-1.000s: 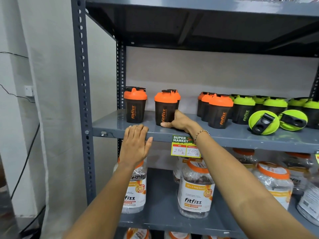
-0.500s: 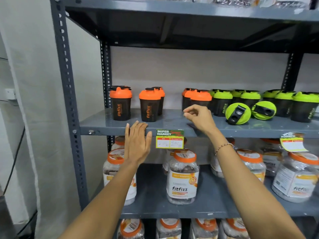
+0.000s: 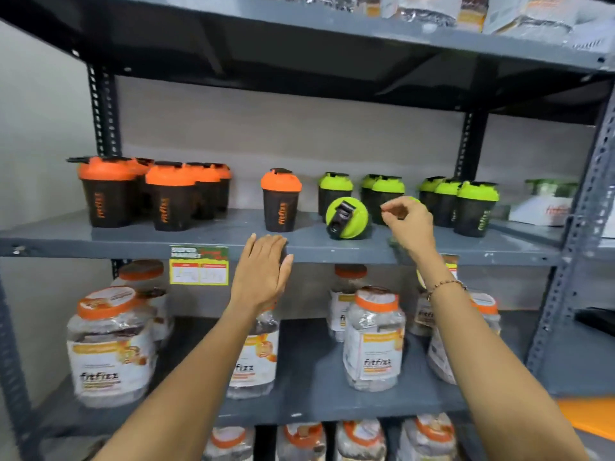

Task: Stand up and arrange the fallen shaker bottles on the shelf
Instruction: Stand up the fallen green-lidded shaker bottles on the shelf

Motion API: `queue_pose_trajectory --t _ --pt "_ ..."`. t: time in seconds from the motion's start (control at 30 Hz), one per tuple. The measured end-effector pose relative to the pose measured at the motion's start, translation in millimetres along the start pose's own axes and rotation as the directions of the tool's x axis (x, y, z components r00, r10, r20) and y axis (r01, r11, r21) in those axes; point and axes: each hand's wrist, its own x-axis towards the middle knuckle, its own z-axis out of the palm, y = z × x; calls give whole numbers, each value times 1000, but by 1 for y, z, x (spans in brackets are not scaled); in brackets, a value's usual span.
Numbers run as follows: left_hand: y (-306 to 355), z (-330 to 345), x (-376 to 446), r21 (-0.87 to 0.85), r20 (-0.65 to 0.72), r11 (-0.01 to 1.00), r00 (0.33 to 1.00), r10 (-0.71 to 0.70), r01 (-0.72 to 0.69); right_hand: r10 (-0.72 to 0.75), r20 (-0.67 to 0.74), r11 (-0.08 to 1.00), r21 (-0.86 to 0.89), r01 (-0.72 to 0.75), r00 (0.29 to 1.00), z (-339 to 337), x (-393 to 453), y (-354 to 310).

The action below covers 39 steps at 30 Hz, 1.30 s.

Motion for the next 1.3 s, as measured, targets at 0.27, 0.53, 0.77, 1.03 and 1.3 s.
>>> queue_pose_trajectory --t 0.27,0.53,0.77,1.03,1.3 --pt "35 36 13 125 -90 987 991 -94 105 -51 381 974 -183 130 923 18 31 47" --pt "24 52 15 200 -213 977 977 -33 77 -200 613 928 -132 349 765 43 61 50" --pt "20 60 15 207 -273 976 962 -10 69 -294 587 923 -30 383 754 63 69 59" --pt "19 58 14 218 -240 974 971 1 53 -114 538 945 319 -77 835 70 69 56" --pt "19 56 14 200 -224 979 975 4 42 45 692 735 465 -493 720 77 61 47"
